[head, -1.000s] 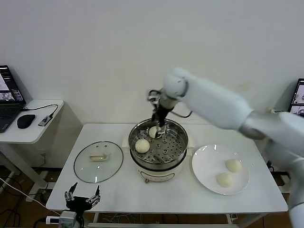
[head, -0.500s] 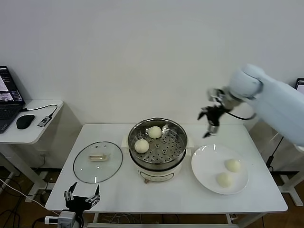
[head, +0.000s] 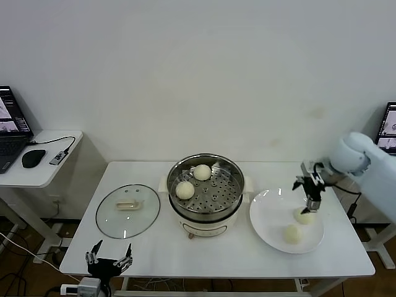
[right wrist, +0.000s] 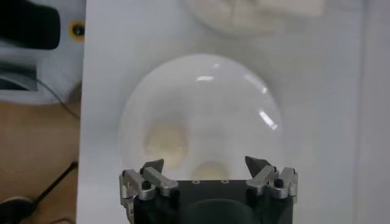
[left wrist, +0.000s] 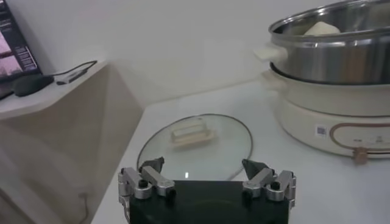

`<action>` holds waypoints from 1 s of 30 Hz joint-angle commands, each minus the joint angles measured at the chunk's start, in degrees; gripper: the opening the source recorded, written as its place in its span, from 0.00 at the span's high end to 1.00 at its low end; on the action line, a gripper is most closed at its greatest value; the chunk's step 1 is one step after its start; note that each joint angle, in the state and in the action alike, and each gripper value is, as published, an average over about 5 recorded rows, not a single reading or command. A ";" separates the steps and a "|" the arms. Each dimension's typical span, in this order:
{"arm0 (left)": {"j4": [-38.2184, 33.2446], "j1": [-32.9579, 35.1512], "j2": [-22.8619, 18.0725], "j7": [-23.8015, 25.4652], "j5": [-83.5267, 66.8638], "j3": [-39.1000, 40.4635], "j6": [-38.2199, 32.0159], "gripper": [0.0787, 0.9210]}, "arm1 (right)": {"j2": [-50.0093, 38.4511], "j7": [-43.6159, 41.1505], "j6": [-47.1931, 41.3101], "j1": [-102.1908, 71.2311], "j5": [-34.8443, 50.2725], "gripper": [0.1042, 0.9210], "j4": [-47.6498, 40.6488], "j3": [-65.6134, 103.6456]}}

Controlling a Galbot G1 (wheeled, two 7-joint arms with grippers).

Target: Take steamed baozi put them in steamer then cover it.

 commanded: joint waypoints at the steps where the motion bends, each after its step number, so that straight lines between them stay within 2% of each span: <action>1: 1.82 -0.65 -0.06 0.02 0.41 -0.10 0.22 0.12 | 0.32 -0.07 1.49 -11.44 -6.10 0.12 -1.20 5.83; 12: 3.01 -1.37 0.01 0.15 0.58 -0.48 0.27 0.12 | 6.65 1.29 1.84 -12.57 -9.41 0.12 -5.83 6.57; 30: 3.85 -2.18 -0.24 0.20 0.72 0.09 0.37 0.12 | 10.38 2.49 2.36 -14.14 -11.33 0.12 -9.08 6.66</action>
